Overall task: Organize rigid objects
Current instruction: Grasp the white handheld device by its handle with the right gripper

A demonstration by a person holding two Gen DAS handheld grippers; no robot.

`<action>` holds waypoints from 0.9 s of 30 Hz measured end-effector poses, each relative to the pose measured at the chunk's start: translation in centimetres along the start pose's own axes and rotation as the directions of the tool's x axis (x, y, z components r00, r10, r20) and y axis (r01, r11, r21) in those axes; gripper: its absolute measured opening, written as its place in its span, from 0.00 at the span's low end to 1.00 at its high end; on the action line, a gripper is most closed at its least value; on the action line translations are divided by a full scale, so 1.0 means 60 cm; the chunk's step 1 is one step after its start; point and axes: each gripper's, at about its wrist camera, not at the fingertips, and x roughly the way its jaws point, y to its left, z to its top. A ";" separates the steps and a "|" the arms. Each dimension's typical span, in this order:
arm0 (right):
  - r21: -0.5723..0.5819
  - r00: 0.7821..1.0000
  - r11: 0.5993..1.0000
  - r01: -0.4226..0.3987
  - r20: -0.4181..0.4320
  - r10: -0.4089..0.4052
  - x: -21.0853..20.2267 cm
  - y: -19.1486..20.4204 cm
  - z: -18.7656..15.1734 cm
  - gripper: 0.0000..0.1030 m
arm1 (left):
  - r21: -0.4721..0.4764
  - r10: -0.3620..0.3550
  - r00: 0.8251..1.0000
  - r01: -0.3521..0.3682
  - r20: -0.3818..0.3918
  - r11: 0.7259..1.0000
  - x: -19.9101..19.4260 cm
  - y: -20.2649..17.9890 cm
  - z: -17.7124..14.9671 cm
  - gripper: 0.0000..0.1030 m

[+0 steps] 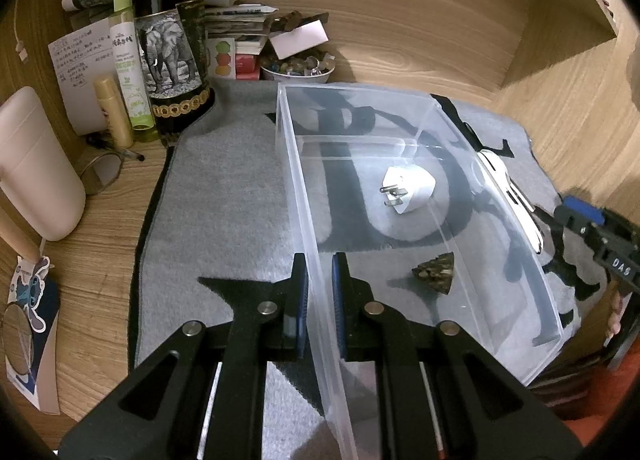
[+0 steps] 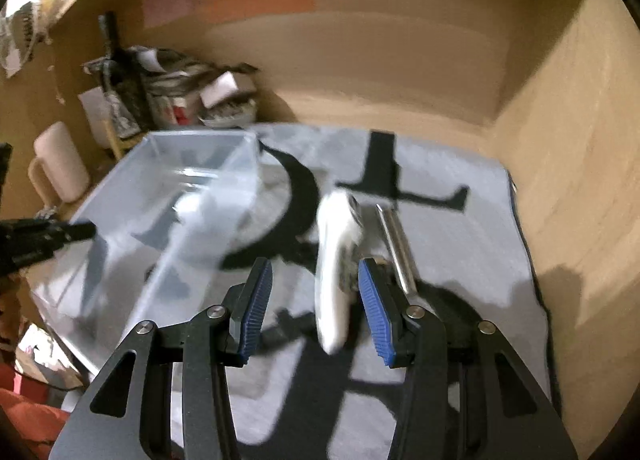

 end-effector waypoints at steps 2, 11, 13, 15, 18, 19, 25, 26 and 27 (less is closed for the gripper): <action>0.016 1.000 1.000 -0.008 -0.014 0.009 0.007 -0.008 -0.005 0.41 | -0.002 0.006 1.000 -0.006 -0.001 1.000 0.002 -0.002 0.002 0.12; 0.002 0.996 0.999 -0.047 -0.080 0.047 0.080 -0.015 0.016 0.40 | -0.013 0.026 1.000 -0.026 -0.007 1.000 0.006 -0.003 0.005 0.12; -0.005 0.994 0.999 -0.046 -0.097 0.046 0.098 -0.014 0.024 0.40 | -0.016 0.031 0.999 -0.031 -0.008 0.999 0.007 -0.005 0.006 0.12; -0.015 0.992 0.999 -0.045 -0.119 0.043 0.117 -0.013 0.029 0.37 | -0.017 0.034 0.999 -0.034 -0.008 0.999 0.009 -0.006 0.007 0.12; -0.023 0.987 0.998 -0.055 -0.153 0.051 0.144 -0.012 0.032 0.34 | -0.019 0.034 0.999 -0.035 -0.008 0.999 0.010 -0.005 0.009 0.12; -0.025 0.986 0.998 -0.055 -0.162 0.050 0.151 -0.011 0.032 0.34 | -0.020 0.035 0.999 -0.035 -0.008 0.999 0.011 -0.005 0.009 0.12; -0.015 0.988 0.998 -0.057 -0.143 0.054 0.154 -0.017 0.032 0.24 | -0.017 0.039 0.999 -0.039 -0.009 0.999 0.013 -0.004 0.013 0.12; -0.015 0.989 0.999 -0.052 -0.136 0.050 0.149 -0.018 0.030 0.24 | -0.016 0.042 0.999 -0.042 -0.007 0.999 0.013 -0.003 0.015 0.12; -0.014 0.991 0.999 -0.049 -0.129 0.047 0.145 -0.018 0.028 0.24 | -0.015 0.045 0.999 -0.045 -0.007 0.999 0.013 -0.002 0.016 0.12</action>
